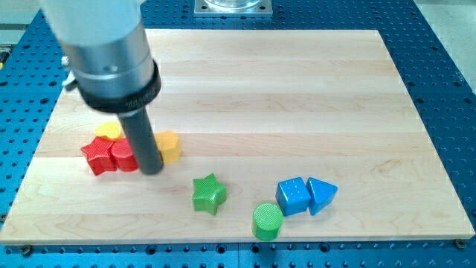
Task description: Slightly push the red circle downwards
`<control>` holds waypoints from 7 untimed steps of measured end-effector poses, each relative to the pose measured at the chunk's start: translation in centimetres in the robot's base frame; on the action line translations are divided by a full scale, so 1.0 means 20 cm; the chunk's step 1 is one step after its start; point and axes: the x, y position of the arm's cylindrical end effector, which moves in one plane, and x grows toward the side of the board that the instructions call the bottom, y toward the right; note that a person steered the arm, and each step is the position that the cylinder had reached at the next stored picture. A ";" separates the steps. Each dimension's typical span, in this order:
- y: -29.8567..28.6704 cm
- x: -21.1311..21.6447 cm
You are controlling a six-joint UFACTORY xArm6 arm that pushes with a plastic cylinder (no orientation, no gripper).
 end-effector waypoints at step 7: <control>-0.09 -0.23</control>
